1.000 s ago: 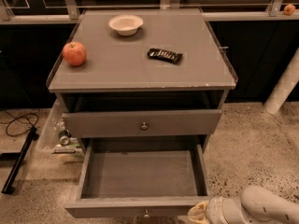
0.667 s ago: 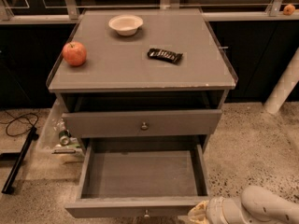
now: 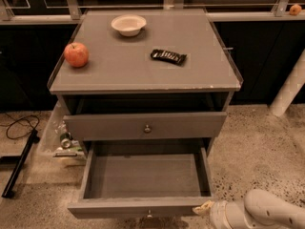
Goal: Close middle drawer
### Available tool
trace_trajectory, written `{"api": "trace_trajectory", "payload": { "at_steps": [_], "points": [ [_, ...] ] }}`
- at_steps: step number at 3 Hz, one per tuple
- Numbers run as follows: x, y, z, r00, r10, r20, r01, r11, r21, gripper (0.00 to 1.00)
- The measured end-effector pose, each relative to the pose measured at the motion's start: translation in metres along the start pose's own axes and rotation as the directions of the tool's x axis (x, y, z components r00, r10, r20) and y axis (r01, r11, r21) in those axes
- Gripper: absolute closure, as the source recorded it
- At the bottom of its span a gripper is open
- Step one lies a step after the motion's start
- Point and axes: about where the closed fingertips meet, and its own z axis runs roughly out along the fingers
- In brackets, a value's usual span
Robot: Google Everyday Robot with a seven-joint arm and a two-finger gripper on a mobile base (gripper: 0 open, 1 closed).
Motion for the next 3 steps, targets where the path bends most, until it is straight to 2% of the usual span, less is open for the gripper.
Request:
{"api": "trace_trajectory", "payload": {
  "at_steps": [1, 2, 3],
  "points": [
    [0.0, 0.004, 0.0, 1.0, 0.0, 0.0, 0.0, 1.0, 0.0, 0.0],
    [-0.016, -0.04, 0.011, 1.0, -0.002, 0.011, 0.002, 0.9996, 0.029, 0.19],
    [-0.034, -0.091, 0.025, 1.0, -0.014, -0.01, 0.015, 0.9984, 0.055, 0.43]
  ]
}}
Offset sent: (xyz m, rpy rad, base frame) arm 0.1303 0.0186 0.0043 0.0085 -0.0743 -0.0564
